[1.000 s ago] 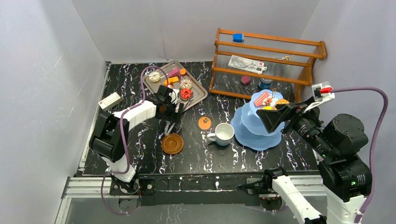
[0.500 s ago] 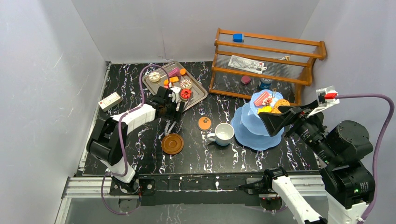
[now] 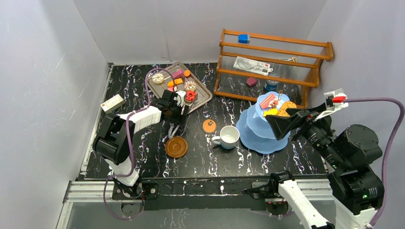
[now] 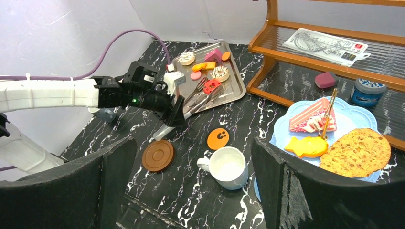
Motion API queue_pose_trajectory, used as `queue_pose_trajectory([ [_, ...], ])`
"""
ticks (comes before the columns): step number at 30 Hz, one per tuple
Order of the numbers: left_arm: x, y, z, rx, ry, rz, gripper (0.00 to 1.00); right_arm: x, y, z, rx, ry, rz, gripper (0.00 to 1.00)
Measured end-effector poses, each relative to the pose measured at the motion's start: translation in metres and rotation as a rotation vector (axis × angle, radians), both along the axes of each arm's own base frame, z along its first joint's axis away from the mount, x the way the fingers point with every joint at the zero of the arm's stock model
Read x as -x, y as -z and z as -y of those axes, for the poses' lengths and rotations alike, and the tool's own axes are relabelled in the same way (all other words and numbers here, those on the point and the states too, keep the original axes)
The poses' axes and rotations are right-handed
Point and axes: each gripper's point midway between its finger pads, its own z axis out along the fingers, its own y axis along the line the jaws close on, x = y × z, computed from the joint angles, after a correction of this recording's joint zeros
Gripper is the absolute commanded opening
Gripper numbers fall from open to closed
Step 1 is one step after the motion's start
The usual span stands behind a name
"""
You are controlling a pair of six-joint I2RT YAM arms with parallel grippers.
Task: Serve the afternoon tea
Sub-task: Pick up the desert from the tray.
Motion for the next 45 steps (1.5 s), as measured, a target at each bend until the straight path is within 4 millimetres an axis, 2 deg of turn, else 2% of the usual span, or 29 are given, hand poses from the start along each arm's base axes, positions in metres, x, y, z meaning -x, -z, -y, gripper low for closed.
queue_pose_trajectory([
  [10, -0.001, 0.0, 0.0, 0.001, -0.001, 0.001, 0.58, 0.003, -0.001, 0.002, -0.002, 0.004, 0.011, 0.99],
  [19, 0.005, 0.001, 0.002, -0.003, 0.001, -0.022, 0.42, 0.003, -0.001, 0.002, 0.002, 0.008, 0.012, 0.99],
  [22, 0.008, -0.003, 0.002, -0.011, 0.002, -0.037, 0.42, 0.003, -0.001, 0.003, 0.005, 0.011, 0.013, 0.99],
  [39, 0.001, -0.055, -0.002, -0.026, -0.031, -0.002, 0.43, 0.003, 0.0, 0.003, 0.004, 0.01, 0.014, 0.99],
  [45, -0.002, -0.064, -0.004, -0.038, -0.041, 0.003, 0.42, 0.003, 0.001, 0.003, 0.005, 0.01, 0.011, 0.99],
])
